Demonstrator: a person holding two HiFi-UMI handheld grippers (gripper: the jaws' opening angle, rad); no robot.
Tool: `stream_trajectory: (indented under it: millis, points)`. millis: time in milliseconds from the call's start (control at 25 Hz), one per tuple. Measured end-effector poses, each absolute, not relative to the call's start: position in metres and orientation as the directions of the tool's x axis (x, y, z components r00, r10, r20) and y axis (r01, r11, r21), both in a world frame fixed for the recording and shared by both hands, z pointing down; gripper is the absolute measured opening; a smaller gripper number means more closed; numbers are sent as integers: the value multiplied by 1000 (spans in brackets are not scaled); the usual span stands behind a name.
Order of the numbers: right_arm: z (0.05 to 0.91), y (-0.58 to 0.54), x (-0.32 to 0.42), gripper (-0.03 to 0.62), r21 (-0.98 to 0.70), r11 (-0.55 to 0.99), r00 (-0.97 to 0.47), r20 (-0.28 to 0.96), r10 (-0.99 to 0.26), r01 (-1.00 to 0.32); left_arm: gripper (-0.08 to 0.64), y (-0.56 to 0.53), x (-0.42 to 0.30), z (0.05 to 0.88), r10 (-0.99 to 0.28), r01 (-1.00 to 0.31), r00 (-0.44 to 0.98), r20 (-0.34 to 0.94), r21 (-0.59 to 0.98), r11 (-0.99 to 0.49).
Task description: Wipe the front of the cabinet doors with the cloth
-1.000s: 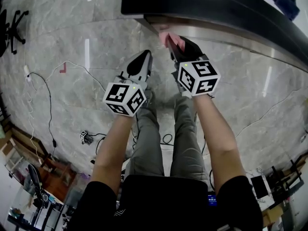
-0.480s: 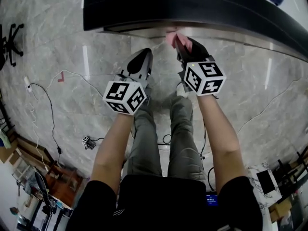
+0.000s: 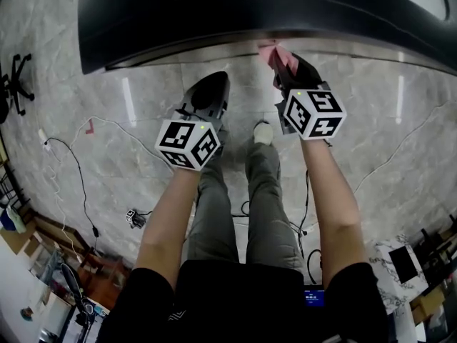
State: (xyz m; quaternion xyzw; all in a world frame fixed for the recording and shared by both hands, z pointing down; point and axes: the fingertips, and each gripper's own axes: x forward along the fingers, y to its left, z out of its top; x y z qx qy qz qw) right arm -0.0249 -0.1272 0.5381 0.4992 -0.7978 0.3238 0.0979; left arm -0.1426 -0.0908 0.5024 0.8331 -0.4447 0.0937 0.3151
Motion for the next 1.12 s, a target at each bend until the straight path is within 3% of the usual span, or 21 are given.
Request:
stream_trajectory:
  millis: [440, 1120]
  points:
    - [533, -116, 19, 43, -408, 252, -447, 506, -738, -878, 9, -90, -91, 483, -654, -765, 635, 410, 451, -460]
    - [483, -77, 2, 43, -433, 272, -477, 487, -732, -860, 9, -56, -110, 436, -685, -781, 610, 398, 448, -435]
